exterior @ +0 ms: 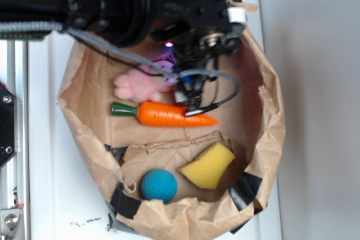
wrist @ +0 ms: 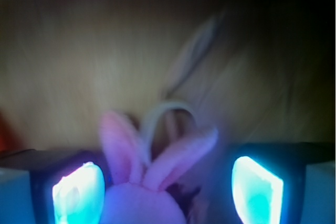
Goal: Grab the pink bunny.
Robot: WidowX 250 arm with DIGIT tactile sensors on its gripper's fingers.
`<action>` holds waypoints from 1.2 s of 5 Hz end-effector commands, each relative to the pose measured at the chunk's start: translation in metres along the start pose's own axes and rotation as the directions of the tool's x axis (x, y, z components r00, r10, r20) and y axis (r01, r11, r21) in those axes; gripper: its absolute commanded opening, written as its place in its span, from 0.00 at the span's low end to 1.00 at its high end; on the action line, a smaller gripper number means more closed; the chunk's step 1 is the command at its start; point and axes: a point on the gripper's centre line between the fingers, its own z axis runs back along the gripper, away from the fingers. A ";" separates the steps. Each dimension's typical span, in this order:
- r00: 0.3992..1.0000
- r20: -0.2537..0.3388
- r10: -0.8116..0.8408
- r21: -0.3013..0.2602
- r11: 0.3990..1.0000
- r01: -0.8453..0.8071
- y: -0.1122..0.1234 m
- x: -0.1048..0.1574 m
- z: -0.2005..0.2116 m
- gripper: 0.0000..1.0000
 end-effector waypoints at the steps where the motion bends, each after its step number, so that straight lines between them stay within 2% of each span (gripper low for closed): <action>1: 0.994 0.092 -0.055 0.010 0.998 0.054 0.011 -0.019 -0.012 1.00; 2: 0.993 0.098 -0.070 0.026 0.997 0.068 0.012 -0.022 -0.025 1.00; 3: 0.993 0.114 -0.043 0.030 0.999 0.040 0.011 -0.016 -0.025 0.00; 4: 0.994 0.110 -0.010 0.006 1.000 0.009 0.009 -0.007 -0.018 0.00; 6: 0.994 0.105 0.004 -0.014 1.000 -0.003 0.008 -0.005 -0.011 0.00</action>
